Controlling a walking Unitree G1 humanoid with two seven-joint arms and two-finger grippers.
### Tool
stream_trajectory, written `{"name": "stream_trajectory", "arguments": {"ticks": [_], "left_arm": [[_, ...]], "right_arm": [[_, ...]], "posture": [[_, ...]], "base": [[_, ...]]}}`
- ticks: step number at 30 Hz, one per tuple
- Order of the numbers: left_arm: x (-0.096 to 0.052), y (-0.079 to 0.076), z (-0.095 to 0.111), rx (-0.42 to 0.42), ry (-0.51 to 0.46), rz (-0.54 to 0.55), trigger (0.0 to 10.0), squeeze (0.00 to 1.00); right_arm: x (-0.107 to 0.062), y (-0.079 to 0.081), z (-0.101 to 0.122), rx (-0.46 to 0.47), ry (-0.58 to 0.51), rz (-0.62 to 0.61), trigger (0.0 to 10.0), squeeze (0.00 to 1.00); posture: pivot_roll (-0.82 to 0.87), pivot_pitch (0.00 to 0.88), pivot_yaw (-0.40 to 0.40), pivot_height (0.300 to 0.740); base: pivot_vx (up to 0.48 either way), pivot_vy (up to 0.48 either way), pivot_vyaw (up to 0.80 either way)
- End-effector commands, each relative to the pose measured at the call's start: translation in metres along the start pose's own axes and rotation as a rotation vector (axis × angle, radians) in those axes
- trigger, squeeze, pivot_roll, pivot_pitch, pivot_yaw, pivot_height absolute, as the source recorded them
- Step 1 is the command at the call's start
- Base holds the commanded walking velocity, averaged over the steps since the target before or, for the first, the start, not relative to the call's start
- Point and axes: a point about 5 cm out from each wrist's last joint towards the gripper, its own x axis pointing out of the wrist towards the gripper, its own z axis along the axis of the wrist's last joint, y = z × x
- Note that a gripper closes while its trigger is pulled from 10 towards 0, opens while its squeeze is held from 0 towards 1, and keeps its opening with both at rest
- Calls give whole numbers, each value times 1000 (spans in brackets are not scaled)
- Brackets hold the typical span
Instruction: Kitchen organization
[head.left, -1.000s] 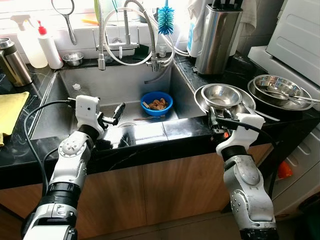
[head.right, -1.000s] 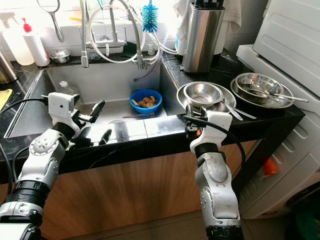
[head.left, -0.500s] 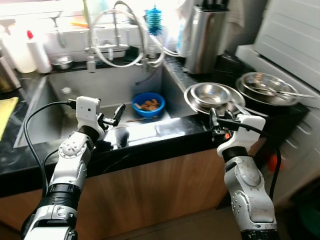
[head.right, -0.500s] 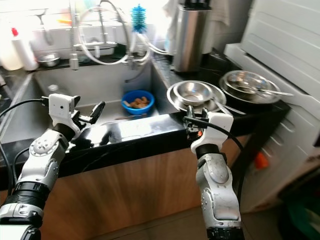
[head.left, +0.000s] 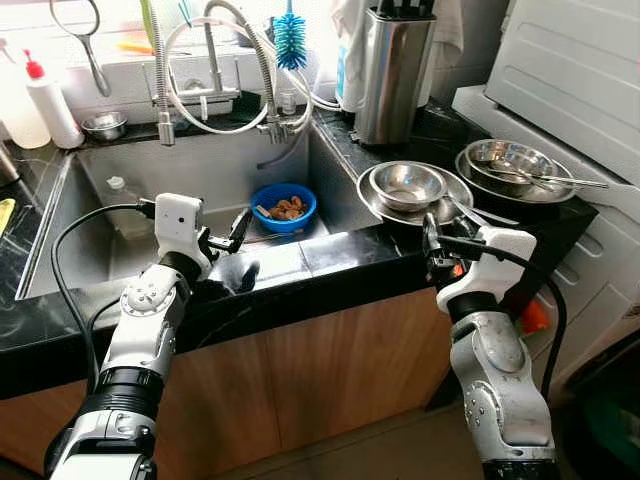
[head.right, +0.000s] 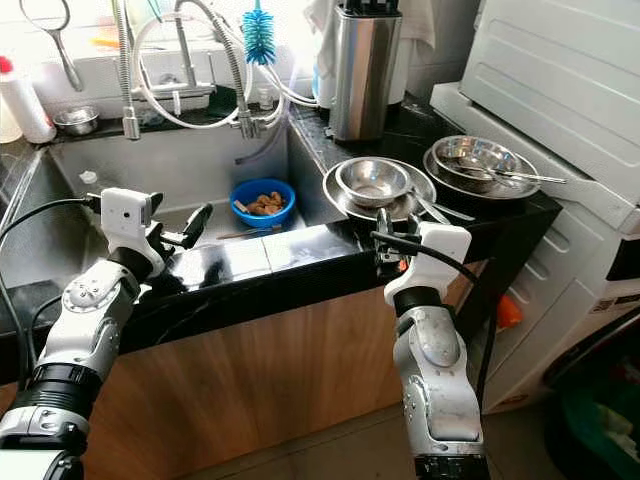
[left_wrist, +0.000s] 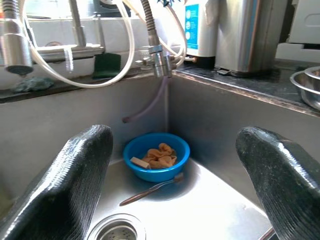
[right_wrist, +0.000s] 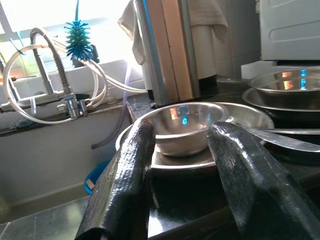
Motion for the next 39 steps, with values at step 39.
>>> {"name": "stream_trajectory", "arguments": {"ticks": [39], "left_arm": [[1, -3, 4, 40, -6, -10, 10000, 0]], "right_arm": [[2, 6, 3, -11, -8, 23, 10000, 0]], "posture": [[-38, 41, -26, 740]], "base": [[150, 0, -66]]}}
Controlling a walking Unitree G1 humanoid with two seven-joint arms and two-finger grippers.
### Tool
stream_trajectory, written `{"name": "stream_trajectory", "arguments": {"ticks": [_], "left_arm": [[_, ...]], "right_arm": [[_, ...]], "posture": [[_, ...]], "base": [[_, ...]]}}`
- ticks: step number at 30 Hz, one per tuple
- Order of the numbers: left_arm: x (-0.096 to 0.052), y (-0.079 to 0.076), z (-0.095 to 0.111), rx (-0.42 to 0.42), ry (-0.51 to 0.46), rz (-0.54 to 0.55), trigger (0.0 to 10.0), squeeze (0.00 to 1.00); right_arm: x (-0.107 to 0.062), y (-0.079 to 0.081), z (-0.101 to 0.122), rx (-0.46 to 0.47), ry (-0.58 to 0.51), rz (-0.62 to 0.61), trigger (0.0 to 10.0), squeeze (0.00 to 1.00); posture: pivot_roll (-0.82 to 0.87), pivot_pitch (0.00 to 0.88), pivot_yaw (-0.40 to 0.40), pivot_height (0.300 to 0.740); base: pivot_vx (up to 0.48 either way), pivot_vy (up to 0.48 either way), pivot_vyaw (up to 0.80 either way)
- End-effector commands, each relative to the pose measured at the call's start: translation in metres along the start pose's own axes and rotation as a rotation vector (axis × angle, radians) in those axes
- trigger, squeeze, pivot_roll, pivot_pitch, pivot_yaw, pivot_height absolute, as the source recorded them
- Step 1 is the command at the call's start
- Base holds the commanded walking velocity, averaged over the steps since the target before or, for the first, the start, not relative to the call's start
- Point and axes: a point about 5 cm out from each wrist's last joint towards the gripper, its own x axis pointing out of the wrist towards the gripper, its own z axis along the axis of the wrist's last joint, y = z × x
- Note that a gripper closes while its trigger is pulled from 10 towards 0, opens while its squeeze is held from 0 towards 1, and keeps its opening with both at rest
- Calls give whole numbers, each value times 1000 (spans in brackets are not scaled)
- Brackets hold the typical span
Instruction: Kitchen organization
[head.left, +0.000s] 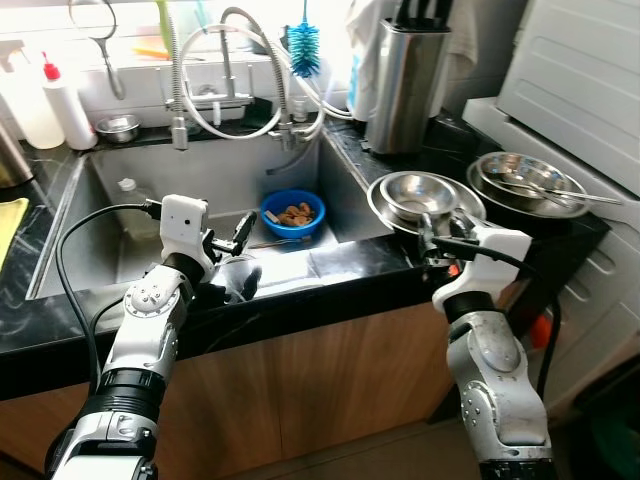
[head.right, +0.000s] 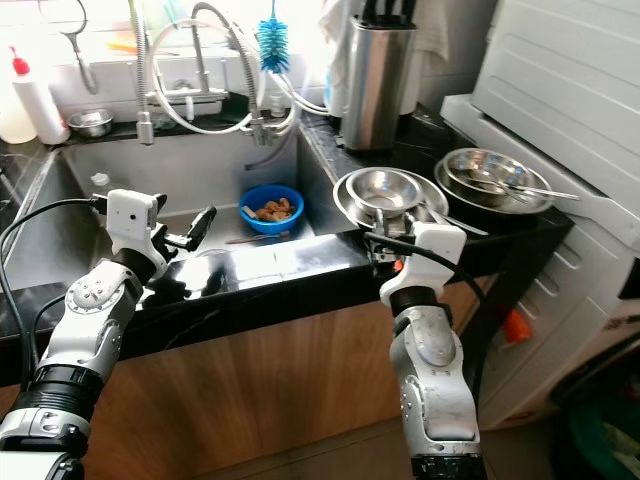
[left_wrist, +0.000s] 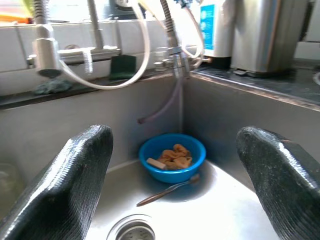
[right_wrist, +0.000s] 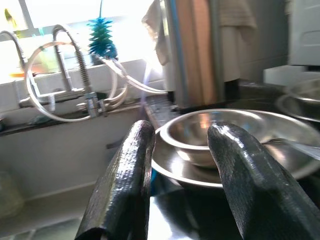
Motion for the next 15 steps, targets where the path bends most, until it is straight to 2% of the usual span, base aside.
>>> {"name": "stream_trajectory", "arguments": {"ticks": [1, 15], "left_arm": [[1, 0, 5, 9, -15, 1, 10000, 0], [1, 0, 5, 13, -16, 1, 10000, 0]], "right_arm": [[2, -1, 4, -2, -11, 2, 10000, 0], [2, 0, 3, -4, -4, 6, 10000, 0]], "posture": [[-36, 40, -27, 740], [-38, 42, -28, 740]], "base": [[277, 0, 0], [284, 0, 0]]}}
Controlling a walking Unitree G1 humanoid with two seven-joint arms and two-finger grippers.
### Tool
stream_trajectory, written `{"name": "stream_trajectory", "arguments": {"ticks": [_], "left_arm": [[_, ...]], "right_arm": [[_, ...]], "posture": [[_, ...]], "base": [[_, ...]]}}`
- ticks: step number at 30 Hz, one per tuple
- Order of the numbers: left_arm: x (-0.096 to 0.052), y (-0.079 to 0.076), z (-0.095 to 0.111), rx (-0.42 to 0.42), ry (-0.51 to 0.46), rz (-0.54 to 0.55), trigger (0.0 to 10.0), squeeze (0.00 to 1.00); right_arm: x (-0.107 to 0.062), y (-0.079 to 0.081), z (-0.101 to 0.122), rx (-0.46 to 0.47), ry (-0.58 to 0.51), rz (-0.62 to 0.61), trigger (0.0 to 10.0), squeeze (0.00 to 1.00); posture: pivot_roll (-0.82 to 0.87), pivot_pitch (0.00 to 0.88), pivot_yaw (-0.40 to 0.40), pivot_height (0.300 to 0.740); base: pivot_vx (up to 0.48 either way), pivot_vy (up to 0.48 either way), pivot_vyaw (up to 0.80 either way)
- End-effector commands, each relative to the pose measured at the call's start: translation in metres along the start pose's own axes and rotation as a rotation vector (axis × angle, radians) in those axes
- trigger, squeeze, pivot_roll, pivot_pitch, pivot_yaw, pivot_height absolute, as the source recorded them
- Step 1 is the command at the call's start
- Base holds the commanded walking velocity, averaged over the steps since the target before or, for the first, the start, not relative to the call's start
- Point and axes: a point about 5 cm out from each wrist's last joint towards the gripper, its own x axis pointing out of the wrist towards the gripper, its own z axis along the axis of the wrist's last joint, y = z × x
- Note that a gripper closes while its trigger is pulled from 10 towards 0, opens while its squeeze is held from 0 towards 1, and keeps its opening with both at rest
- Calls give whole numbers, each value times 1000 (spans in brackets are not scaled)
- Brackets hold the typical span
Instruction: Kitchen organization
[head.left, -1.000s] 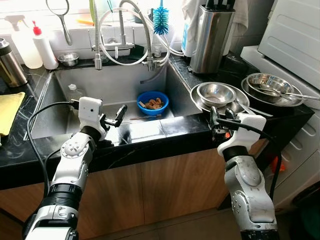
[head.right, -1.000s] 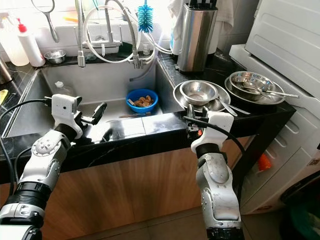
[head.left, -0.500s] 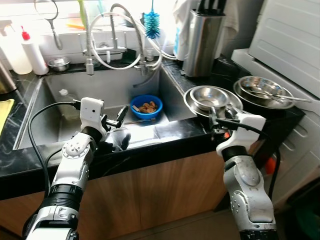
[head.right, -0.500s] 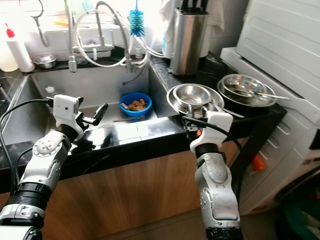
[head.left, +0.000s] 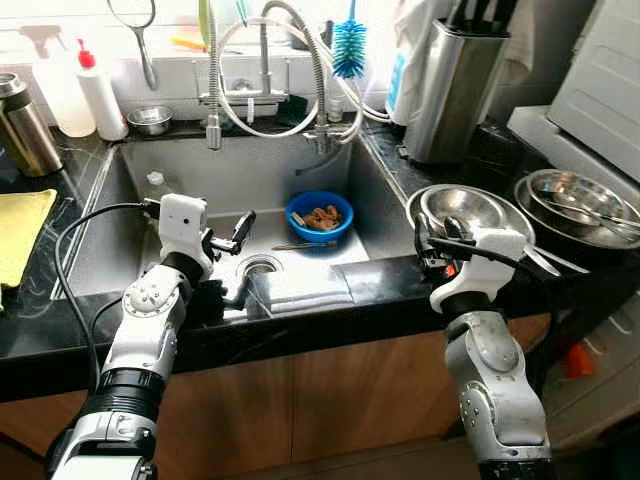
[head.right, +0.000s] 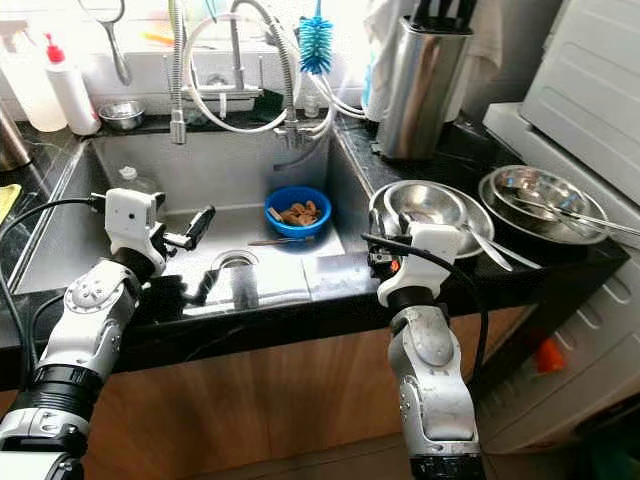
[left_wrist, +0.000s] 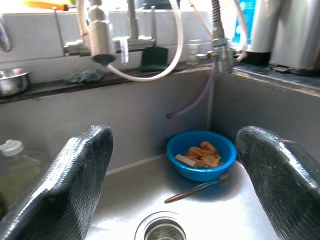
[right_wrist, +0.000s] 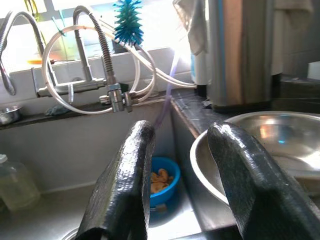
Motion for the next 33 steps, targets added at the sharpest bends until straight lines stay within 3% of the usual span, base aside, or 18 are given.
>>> {"name": "stream_trajectory", "arguments": {"ticks": [1, 33], "left_arm": [[1, 0, 4, 10, -12, -1, 10000, 0], [2, -2, 5, 18, -18, -5, 10000, 0]], "right_arm": [[2, 0, 3, -1, -5, 4, 10000, 0], [1, 2, 1, -1, 2, 13, 10000, 0]], "posture": [[-38, 42, -28, 740], [-36, 45, -31, 740]], "base": [[289, 0, 0], [277, 0, 0]]}}
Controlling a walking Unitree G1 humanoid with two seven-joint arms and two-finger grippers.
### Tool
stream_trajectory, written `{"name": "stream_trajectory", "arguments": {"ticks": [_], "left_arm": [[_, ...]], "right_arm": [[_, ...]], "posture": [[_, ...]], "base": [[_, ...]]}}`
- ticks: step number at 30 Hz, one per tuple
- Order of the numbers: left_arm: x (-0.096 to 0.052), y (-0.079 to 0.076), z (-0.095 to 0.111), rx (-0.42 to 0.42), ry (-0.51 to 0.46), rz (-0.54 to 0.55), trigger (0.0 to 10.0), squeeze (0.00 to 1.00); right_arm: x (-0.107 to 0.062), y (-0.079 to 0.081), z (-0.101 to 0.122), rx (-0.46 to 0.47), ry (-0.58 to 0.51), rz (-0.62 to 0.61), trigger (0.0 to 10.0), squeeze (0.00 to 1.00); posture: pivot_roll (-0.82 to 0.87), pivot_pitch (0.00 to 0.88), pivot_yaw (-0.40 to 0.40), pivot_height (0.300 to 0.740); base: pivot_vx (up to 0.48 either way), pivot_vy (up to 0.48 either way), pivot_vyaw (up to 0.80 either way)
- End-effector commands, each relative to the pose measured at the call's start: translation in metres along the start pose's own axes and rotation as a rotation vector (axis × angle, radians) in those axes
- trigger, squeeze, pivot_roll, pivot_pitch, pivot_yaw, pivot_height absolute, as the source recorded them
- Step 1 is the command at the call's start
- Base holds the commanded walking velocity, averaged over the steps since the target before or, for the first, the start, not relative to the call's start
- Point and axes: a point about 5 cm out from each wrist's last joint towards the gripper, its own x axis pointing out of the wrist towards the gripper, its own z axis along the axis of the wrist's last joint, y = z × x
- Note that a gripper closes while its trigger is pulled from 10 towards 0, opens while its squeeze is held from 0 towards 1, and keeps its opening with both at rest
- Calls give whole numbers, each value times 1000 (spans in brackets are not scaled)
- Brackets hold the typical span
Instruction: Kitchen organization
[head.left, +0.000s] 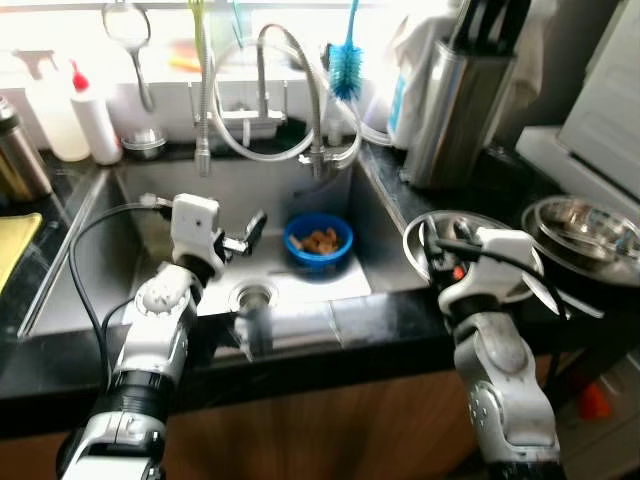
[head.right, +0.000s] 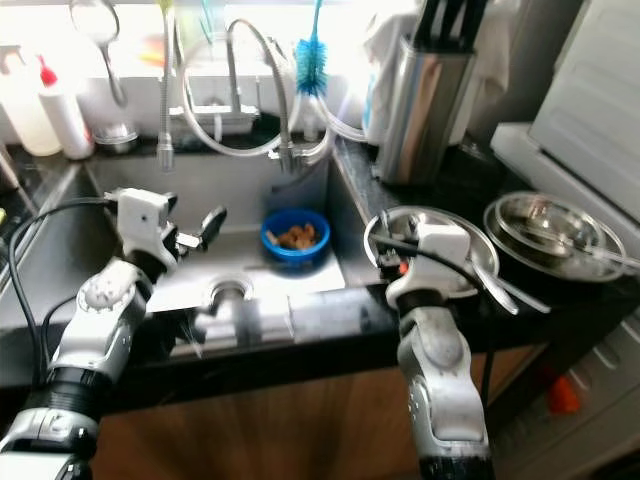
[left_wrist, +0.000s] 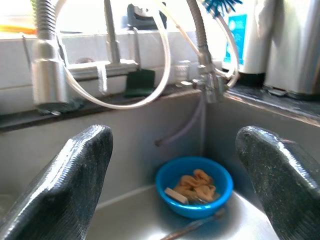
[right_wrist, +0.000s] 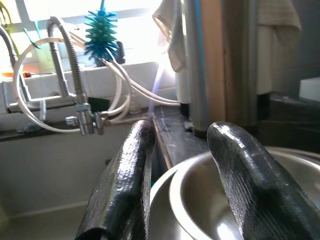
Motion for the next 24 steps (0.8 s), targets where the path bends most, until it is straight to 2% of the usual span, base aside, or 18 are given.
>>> {"name": "stream_trajectory", "arguments": {"ticks": [1, 12, 14, 17, 19, 20, 22, 24], "left_arm": [[-2, 9, 4, 26, -7, 21, 10000, 0], [-3, 9, 3, 25, -2, 21, 10000, 0], [-4, 10, 1, 26, 5, 25, 10000, 0], [-4, 10, 0, 26, 8, 26, 10000, 0], [-4, 10, -1, 25, 12, 26, 10000, 0], [-4, 9, -3, 23, 17, 26, 10000, 0], [-4, 8, -3, 21, 18, 25, 10000, 0], [-3, 7, -4, 19, 21, 22, 10000, 0]], "right_arm": [[3, 9, 3, 9, -8, 31, 10000, 0], [0, 15, 7, -11, -22, 42, 10000, 0], [-2, 20, 21, -52, -59, 53, 10000, 0], [-4, 21, 29, -73, -80, 50, 10000, 0], [-10, 19, 43, -130, -114, 34, 10000, 0], [-18, 15, 49, -161, -122, 3, 10000, 0], [-21, 13, 48, -162, -117, -6, 10000, 0], [-31, 3, 40, -169, -81, -44, 10000, 0]], "posture": [[-36, 45, -31, 740], [-38, 45, -30, 740], [-48, 48, -27, 740], [-48, 48, -27, 740], [-60, 48, -24, 740], [-60, 48, -24, 740], [-71, 48, -24, 740], [-71, 48, -24, 740]], "base": [[0, 0, 0], [0, 0, 0], [0, 0, 0], [0, 0, 0], [0, 0, 0], [0, 0, 0], [0, 0, 0], [0, 0, 0]]}}
